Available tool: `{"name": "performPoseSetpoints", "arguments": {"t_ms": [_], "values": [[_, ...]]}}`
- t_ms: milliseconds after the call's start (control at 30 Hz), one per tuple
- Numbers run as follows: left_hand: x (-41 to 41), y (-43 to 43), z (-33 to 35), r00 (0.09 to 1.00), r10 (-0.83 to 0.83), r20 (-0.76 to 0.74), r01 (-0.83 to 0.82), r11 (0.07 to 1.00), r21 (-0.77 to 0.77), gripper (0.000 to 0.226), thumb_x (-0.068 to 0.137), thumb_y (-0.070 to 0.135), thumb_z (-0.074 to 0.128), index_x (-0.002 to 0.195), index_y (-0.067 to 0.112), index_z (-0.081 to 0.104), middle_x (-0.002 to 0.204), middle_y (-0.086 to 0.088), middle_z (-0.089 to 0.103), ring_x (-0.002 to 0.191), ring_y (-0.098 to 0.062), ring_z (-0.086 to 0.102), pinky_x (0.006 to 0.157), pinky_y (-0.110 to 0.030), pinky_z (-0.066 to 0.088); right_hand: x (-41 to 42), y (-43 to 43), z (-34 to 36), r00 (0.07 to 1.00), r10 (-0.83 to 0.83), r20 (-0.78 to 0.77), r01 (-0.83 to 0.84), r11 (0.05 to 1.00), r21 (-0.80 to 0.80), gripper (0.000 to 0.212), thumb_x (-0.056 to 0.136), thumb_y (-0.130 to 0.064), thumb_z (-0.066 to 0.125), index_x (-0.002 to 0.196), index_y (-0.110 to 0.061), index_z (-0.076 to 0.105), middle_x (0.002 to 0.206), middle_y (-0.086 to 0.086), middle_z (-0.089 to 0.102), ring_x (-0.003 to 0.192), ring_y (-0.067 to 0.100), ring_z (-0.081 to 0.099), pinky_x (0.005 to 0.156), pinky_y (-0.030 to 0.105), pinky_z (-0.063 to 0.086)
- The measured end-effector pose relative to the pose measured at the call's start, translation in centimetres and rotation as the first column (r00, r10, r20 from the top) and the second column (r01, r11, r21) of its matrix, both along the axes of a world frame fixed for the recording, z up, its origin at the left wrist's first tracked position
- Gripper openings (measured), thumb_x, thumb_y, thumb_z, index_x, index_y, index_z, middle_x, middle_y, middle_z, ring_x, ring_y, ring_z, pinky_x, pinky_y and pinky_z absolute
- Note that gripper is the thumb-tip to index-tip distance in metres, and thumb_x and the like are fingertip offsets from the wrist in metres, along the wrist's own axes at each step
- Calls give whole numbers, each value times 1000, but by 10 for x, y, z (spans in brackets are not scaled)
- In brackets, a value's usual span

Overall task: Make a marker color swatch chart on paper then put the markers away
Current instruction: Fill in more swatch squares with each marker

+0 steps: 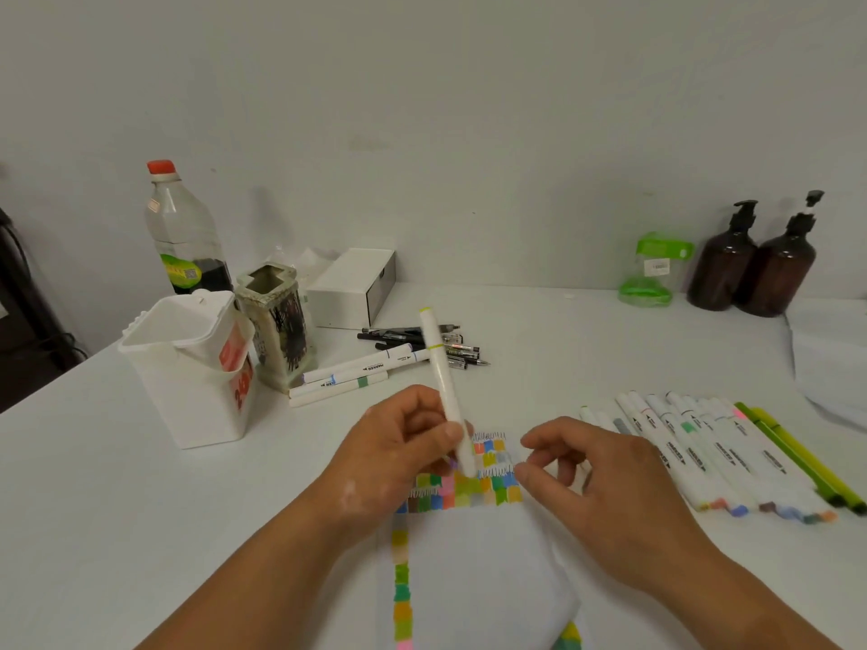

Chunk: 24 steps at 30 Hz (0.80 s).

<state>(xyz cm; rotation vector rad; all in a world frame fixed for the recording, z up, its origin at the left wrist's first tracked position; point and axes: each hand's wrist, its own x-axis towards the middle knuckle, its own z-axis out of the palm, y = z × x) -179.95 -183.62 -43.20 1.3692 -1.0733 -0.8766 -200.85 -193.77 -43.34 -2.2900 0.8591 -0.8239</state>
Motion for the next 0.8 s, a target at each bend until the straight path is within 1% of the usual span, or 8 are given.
{"name": "performPoseSetpoints", "arguments": {"t_ms": [100,233,333,467,567,633,733,800], "values": [[-6,-1,-4,982,-111,-155,106,993,-45,19,89,17,68,108,13,67,111,-13,74,103,-32,71,84,-34,56,5,3,-4,996,83,33,-87,990,113,19,80,-48,76,94,-44,65,89,-28,73,84,3,65,65,15,42],[-11,-2,-6,954,-163,-250,154,987,-56,17,85,10,71,102,14,71,109,-20,73,103,-34,71,84,-33,56,9,4,-6,985,107,136,-135,966,220,23,84,-36,80,97,-46,63,83,-15,77,81,6,67,68,23,45],[-5,-1,-4,944,-123,-307,106,992,-71,21,80,11,78,99,13,72,103,-21,73,97,-32,72,81,-32,57,5,-3,-5,979,60,197,-107,966,236,17,82,-28,83,88,-40,72,79,-10,75,76,8,67,64,26,53],[12,3,3,946,-17,-324,-14,995,-95,26,70,16,78,96,14,73,102,-18,73,93,-31,73,80,-34,59,-6,-17,-4,953,-38,301,-66,941,331,13,82,-22,83,84,-32,77,72,-6,70,58,3,55,59,22,42],[18,6,2,989,93,116,-91,996,-26,18,77,23,79,93,28,72,101,1,76,92,-18,74,81,-33,60,-9,-23,-3,937,-96,336,-36,930,365,10,82,-23,82,85,-31,78,68,-6,65,54,3,50,61,29,40],[14,7,-2,886,62,460,-79,997,16,20,88,25,74,103,37,69,98,13,74,89,-6,72,77,-24,60,-8,-22,-4,935,-104,340,-30,930,366,10,80,-25,82,86,-31,78,66,-7,64,54,5,50,61,30,41],[0,6,-7,778,-53,626,39,999,37,26,98,29,60,123,34,63,92,18,68,78,2,65,67,-8,48,-4,-17,-5,937,-72,342,-66,925,375,11,82,-22,82,86,-30,78,65,-7,63,55,8,50,58,27,42],[-6,6,-6,703,-93,705,78,996,53,25,103,32,51,124,29,63,84,18,62,76,-2,58,65,-10,42,-2,-12,-3,924,-23,381,-150,896,419,14,83,-17,83,87,-29,77,64,-5,61,55,12,49,51,24,43]]}}
